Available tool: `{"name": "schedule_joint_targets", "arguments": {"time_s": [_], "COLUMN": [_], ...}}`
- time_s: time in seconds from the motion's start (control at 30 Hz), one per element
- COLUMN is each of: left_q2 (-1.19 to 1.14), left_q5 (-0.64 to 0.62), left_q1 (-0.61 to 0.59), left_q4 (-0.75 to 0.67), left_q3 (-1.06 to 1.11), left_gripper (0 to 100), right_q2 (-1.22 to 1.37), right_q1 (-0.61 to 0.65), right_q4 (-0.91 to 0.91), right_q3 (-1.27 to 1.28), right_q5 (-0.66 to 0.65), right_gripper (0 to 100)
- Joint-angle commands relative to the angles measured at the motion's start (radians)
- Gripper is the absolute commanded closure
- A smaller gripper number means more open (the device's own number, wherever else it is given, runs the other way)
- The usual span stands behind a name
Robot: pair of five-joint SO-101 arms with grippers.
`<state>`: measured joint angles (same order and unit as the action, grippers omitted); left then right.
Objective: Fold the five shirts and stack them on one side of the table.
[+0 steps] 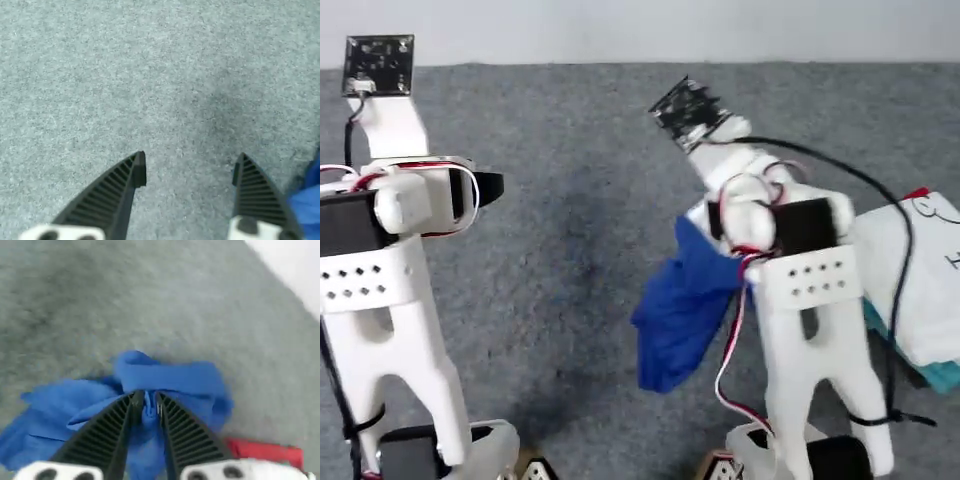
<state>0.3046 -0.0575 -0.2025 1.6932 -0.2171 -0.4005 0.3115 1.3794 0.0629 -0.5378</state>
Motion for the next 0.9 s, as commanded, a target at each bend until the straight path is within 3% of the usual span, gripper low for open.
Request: {"name": "schedule_joint_targets", "arguments": {"time_s": [0.0,0.13,0.43,0.87], "left_q2": [0.031,0.031,0.031,0.031], "left_q5": [-0.011,-0.011,-0.011,-0.011], "left_q1": [-0.005,-0.006,-0.006,-0.005], "left_q4": [-0.003,-0.003,-0.003,-0.005], "left_q3": [-0.002,-0.002,-0.002,0.035], "left_gripper": [72,72,72,72], "right_q2": [-0.048,-0.088,-0.102,-0.107], "right_q1": [0.153,0.309,0.45,0.113], "right_q4": [-0.042,-0.033,0.071,-0.01], "right_q3": [0.003,-0.08,-0.334,-0.356], "right_q5": [0.005,0.005,0.005,0.006], "right_gripper": [99.0,99.0,99.0,99.0]}}
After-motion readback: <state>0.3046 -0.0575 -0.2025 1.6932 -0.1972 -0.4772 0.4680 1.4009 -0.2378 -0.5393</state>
